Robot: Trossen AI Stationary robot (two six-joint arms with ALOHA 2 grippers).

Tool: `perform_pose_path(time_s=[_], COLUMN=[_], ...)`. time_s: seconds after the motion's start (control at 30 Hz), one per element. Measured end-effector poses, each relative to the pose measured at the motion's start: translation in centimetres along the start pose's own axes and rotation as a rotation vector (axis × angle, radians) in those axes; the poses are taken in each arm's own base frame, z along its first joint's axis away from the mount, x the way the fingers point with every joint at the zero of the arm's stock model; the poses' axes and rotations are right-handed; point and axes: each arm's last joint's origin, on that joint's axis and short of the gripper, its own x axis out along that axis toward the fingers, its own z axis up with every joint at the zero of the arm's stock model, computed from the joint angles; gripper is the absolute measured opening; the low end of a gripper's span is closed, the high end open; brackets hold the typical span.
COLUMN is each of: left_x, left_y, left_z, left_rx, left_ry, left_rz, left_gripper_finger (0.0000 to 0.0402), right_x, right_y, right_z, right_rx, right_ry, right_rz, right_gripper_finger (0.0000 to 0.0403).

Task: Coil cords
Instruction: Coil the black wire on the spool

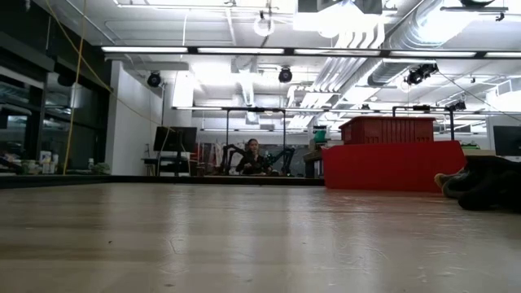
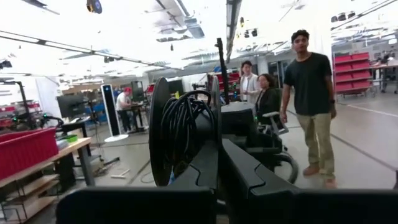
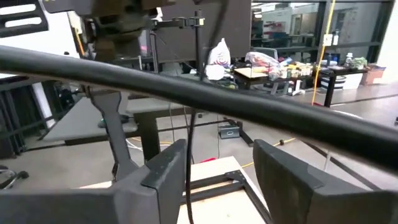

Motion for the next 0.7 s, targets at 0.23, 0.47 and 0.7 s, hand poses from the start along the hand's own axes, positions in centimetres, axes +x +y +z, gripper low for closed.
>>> perform_pose_path(time_s=[0.23,0.47,0.7], left_x=[0.4,0.2,0.1], left_y=[0.0,0.1,0.1], left_z=[-0.2,-0.1,0.0], left_rx=[0.001,0.008,0.007], left_ry=[-0.005,-0.009,-0.010], left_rz=[0.000,0.004,0.000], left_gripper_finger=[0.0000,0.0000,0.0000], right_x=[-0.2,-1.0,-1.2], right_y=[0.0,0.0,0.3], right_z=[0.1,0.1,-0.7], right_rx=[-0.004,0.001,0.070], right_ry=[0.003,0.057,0.143], right_rz=[0.004,-0.010,-0.023], right_gripper_finger=[0.0136,0.0100,0.0099])
